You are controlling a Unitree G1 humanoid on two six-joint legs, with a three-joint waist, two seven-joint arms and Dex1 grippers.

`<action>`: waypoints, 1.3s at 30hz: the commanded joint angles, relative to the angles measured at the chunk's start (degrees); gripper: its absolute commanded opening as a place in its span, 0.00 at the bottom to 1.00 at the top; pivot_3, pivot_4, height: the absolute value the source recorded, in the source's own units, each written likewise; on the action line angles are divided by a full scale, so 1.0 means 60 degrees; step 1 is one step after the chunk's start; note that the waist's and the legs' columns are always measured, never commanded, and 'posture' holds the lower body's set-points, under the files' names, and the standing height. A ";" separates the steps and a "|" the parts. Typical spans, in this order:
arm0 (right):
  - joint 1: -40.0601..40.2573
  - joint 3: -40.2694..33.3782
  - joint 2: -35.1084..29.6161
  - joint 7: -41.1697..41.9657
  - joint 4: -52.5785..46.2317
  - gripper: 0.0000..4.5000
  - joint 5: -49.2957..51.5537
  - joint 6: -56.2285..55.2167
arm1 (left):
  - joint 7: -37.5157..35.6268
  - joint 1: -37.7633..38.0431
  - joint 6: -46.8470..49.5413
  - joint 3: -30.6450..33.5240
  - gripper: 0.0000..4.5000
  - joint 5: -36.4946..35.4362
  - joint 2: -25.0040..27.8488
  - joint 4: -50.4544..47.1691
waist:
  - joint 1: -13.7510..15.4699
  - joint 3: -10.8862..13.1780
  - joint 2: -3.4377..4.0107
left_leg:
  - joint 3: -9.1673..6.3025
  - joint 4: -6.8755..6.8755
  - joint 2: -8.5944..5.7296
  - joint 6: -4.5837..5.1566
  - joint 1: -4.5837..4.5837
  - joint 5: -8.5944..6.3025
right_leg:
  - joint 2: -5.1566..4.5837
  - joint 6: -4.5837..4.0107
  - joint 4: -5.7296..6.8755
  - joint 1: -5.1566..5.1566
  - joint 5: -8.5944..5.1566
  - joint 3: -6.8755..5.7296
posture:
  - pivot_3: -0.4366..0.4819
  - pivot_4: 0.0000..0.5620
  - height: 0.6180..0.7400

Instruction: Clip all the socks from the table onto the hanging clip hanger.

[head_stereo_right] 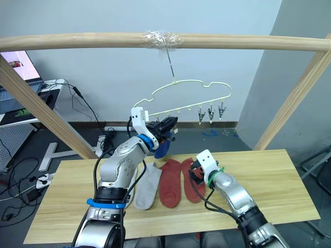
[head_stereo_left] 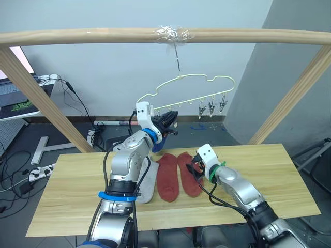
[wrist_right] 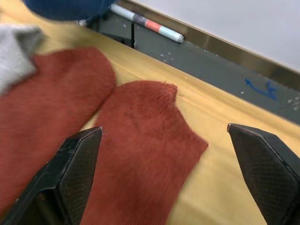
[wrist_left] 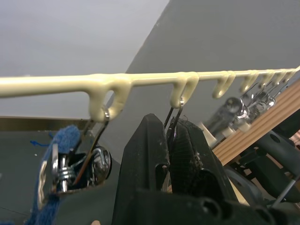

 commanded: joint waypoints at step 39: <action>0.2226 -0.3085 0.0116 0.2801 -0.6469 0.00 0.3857 0.2920 | 0.1445 -0.0499 0.4942 0.2978 0.03 -0.5483 -0.0541 -0.0724 | 0.0005 -0.0016 -0.0020 | -0.0028 -0.0004 0.0000 -0.0013 0.0000 0.0008 | 0.0004 -0.0005 0.0003 0.0008 0.0003 -0.0013 | 0.58 0.21 1.00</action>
